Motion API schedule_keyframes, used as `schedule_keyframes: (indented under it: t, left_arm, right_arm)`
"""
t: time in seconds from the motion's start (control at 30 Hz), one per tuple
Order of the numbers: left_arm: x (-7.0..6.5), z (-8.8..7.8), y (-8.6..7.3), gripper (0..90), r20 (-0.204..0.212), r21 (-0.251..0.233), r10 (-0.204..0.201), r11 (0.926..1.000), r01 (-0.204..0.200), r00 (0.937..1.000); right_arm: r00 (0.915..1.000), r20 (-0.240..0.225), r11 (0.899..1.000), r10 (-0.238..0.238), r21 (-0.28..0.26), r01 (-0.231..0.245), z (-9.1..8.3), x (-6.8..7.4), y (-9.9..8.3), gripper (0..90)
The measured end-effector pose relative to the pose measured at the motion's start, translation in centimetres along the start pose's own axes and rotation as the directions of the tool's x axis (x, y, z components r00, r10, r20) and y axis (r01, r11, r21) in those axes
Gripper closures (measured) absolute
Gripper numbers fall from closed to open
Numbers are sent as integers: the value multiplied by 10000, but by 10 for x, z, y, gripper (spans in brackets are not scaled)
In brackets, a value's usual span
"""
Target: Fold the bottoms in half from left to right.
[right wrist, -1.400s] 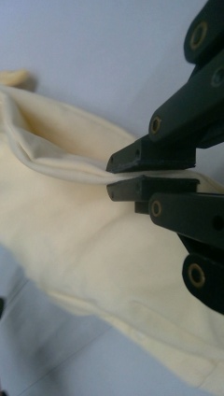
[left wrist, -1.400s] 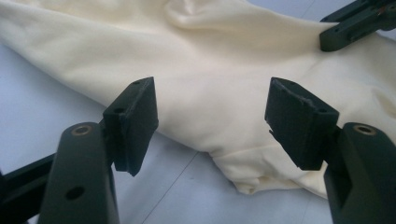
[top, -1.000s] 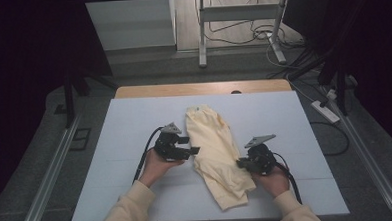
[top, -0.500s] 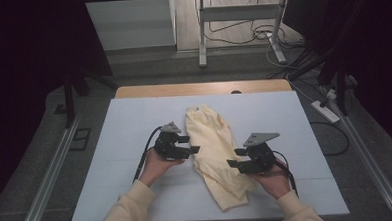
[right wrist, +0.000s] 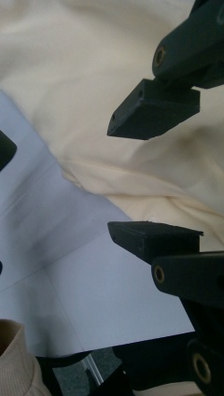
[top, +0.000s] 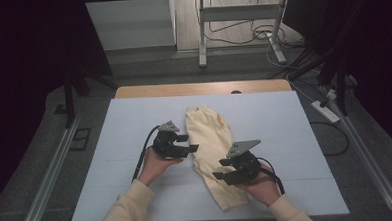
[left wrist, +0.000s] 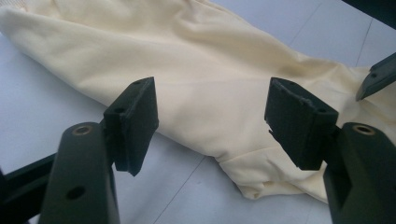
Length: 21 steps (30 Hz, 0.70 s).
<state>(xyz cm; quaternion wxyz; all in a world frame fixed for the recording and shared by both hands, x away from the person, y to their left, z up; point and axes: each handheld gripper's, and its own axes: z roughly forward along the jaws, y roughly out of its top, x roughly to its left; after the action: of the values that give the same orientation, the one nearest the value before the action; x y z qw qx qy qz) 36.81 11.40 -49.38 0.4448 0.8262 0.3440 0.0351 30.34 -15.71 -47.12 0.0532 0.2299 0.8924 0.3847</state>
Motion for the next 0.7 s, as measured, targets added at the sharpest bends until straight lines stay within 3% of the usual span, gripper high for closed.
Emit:
schedule_keyframes:
  t: [0.33, 0.5, 0.7]
  left_arm:
    - [0, 1, 0, 342, 2, 13, 6, 10000, -6, 10000]
    - [-2, 4, 0, 342, -13, 120, 106, 9999, -105, 9999]
    - [-3, 4, 1, 342, -14, 110, 144, 9998, -144, 9999]
  right_arm:
    - [9994, -189, 9961, -286, 826, 301, 19, 10, -4, 475]
    - [9976, 302, 9892, -631, 1347, 585, 27, 10, -9, 471]
    - [9976, 481, 9865, -500, 1584, 418, 31, 4, -14, 467]
